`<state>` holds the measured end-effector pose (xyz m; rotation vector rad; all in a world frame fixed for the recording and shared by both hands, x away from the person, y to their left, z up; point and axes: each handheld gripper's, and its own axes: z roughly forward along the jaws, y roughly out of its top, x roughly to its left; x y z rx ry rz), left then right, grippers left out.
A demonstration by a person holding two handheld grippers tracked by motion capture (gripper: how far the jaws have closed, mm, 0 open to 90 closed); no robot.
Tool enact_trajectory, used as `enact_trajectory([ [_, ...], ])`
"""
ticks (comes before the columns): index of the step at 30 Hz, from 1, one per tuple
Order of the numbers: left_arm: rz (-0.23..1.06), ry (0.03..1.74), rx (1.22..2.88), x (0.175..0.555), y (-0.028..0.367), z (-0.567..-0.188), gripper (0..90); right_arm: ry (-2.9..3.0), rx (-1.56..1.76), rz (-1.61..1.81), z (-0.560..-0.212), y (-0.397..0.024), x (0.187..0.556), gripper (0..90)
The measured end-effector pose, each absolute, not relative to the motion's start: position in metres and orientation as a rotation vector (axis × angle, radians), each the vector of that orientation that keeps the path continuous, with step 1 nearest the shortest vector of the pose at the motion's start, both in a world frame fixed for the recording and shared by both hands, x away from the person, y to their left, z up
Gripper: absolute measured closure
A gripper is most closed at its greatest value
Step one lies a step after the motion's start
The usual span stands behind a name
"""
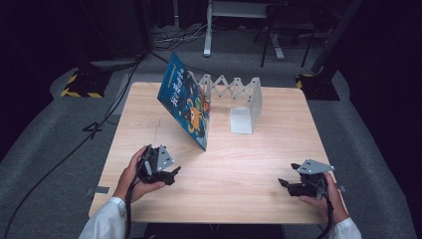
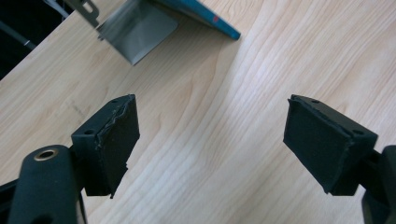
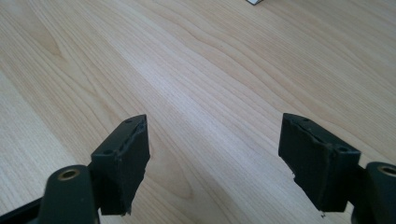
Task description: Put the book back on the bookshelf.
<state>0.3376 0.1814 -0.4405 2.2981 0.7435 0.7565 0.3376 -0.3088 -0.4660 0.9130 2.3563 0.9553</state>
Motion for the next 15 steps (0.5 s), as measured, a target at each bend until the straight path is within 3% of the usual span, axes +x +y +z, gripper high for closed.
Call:
enact_trajectory([
  [15, 0.727, 0.806, 2.319, 0.314, 0.220, -0.463, 18.5, 2.309, 0.998, 0.934, -0.480, -0.335, 0.326, 24.7],
])
